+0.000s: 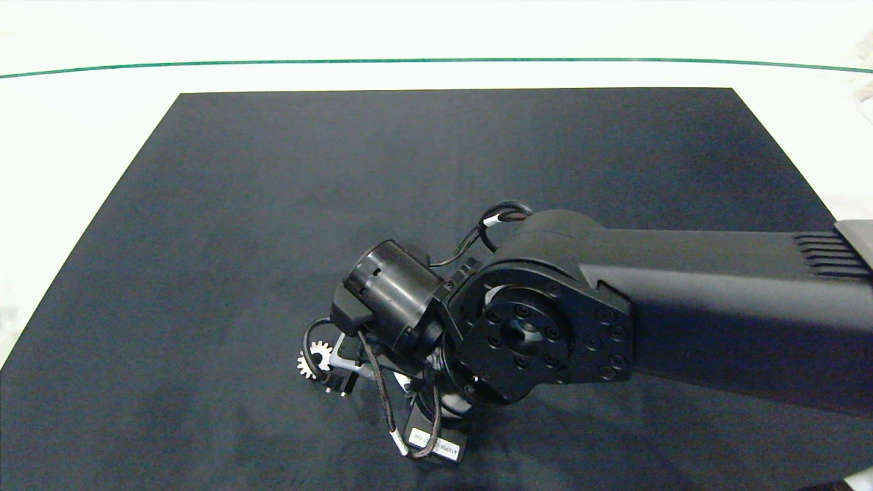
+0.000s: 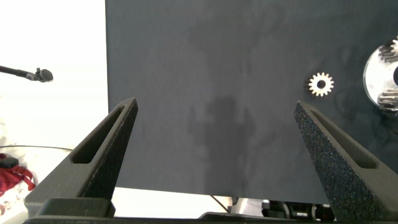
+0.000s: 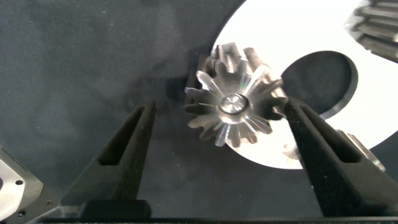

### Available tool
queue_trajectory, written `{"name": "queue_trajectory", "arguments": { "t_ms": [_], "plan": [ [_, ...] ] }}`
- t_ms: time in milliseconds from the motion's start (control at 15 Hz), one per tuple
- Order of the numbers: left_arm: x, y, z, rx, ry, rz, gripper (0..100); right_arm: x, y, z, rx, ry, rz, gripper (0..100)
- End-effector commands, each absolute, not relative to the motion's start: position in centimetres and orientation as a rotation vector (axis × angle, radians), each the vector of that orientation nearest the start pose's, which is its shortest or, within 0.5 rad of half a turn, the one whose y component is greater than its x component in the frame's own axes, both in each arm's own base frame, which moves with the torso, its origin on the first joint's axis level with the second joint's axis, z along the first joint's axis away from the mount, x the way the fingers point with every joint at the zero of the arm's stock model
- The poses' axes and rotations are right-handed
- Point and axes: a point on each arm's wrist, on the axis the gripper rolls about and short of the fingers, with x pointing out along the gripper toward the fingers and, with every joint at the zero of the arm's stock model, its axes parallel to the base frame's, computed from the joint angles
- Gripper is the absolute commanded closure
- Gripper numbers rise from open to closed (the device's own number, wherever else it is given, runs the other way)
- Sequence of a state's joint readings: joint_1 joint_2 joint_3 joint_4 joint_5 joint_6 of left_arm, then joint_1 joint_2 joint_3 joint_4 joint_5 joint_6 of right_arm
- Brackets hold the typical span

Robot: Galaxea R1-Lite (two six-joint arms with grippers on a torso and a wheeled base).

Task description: Remove an incorrectly installed larger gear and replace it with the correct smaller gear

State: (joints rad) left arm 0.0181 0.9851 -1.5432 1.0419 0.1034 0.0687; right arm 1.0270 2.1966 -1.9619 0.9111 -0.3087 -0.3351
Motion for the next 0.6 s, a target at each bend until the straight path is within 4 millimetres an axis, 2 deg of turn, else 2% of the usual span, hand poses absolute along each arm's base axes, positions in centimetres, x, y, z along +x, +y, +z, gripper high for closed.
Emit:
{"name": "queue_trajectory", "arguments": {
  "t_ms": [67, 600],
  "plan": [
    [3.15, 0.29, 35.85, 0.088, 0.490, 0.103, 0, 21.64, 34.40, 18.17, -1.025, 0.821, 0.799, 24],
    [3.09, 0.29, 35.85, 0.090, 0.489, 0.103, 0, 21.77, 34.62, 18.33, -1.014, 0.809, 0.799, 41]
  ]
}}
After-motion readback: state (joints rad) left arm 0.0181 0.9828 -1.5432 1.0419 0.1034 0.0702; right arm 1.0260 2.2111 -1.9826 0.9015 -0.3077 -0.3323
